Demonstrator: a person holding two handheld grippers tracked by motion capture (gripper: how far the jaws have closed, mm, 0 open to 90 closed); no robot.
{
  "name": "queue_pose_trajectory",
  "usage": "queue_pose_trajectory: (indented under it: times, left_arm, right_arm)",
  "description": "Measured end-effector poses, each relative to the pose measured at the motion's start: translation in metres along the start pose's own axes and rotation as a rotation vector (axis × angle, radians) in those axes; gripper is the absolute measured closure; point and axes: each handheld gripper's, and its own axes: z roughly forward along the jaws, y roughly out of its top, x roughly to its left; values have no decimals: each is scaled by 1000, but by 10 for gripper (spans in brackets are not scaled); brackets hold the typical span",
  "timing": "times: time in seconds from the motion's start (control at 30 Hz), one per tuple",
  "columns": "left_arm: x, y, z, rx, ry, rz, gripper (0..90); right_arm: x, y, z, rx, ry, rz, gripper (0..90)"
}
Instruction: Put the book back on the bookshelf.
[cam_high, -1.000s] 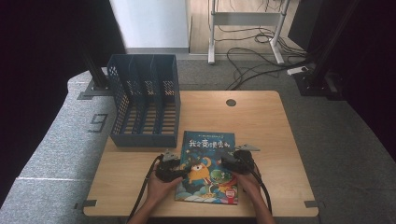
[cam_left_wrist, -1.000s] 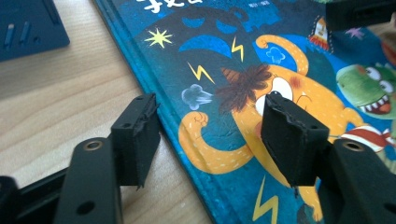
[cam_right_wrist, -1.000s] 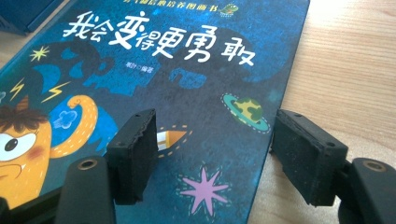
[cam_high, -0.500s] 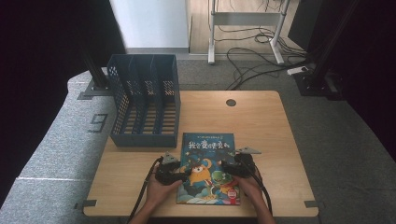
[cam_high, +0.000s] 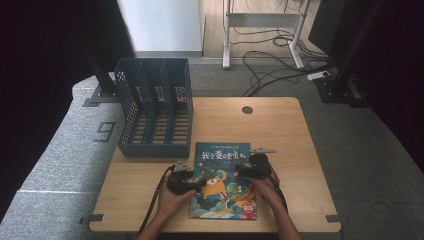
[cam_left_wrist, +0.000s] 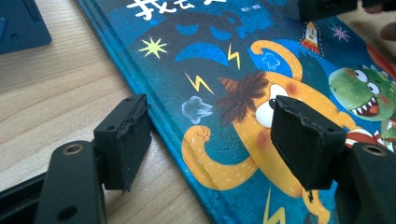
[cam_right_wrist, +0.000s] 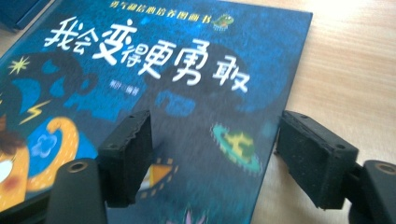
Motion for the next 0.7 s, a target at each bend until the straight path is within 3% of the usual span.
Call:
queue_pose_trajectory:
  times: [0.23,0.43,0.7]
  left_arm:
    - [-2,0,1,-2,10,6,274]
    - [-3,0,2,-4,27,25,279]
    - [-3,0,3,-4,29,29,285]
  right_arm:
    - [-11,22,11,28,24,26,249]
    - [-14,34,20,59,14,50,247]
    - [-21,41,14,64,67,105,285]
